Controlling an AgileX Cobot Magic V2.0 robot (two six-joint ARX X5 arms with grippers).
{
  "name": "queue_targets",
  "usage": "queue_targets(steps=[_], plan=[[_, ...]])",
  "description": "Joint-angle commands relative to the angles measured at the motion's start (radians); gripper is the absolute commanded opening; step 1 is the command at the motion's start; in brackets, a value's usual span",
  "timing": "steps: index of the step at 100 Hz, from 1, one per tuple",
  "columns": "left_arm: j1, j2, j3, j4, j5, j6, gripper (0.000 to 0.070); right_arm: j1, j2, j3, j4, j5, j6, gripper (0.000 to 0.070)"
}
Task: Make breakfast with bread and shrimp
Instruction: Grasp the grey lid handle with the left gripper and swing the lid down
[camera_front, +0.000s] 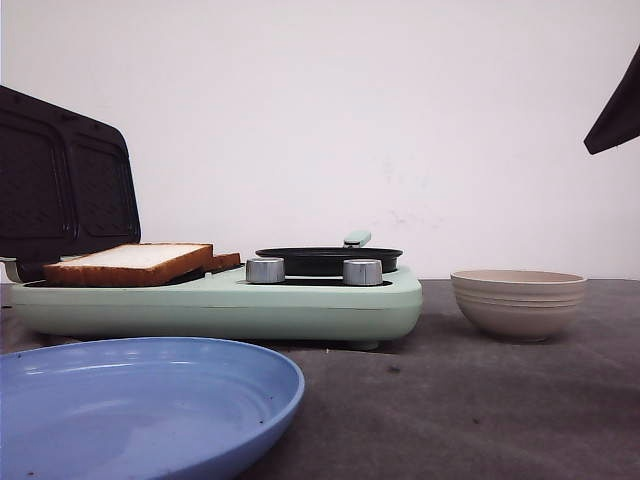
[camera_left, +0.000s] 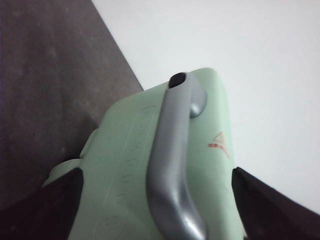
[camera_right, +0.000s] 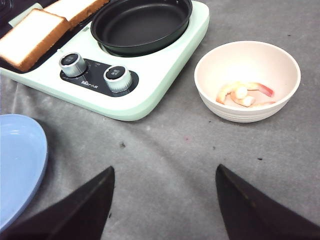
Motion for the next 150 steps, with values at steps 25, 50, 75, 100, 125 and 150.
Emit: queue_targets(steps=[25,50,75,100,125,150], plan=[[-0.026,0.045,0.019,0.068,0.009,-0.013,0.0469,0.004,0.002,0.003,0.009,0.003,0.007,0.0387],[-0.041,0.060,0.019,0.097,0.001,-0.021,0.0449,0.004,0.002,0.003,0.009,0.003,0.007,0.0387],[-0.041,0.060,0.019,0.097,0.001,-0.021,0.0339,0.004,0.002,0.003,0.009,0.003,0.007,0.0387],[-0.041,0.060,0.019,0.095,0.001,-0.021,0.0055,0.004,0.002,0.003,0.008,0.003,0.007,0.0387],[-0.069,0.060,0.019,0.095,0.001,0.008,0.0003,0.004,0.002,0.003,0.008,0.003,0.007,0.0387],[-0.160,0.060,0.019,0.089,-0.002,0.055,0.0003,0.004,0.002,0.003,0.008,0.003,0.008,0.0387]])
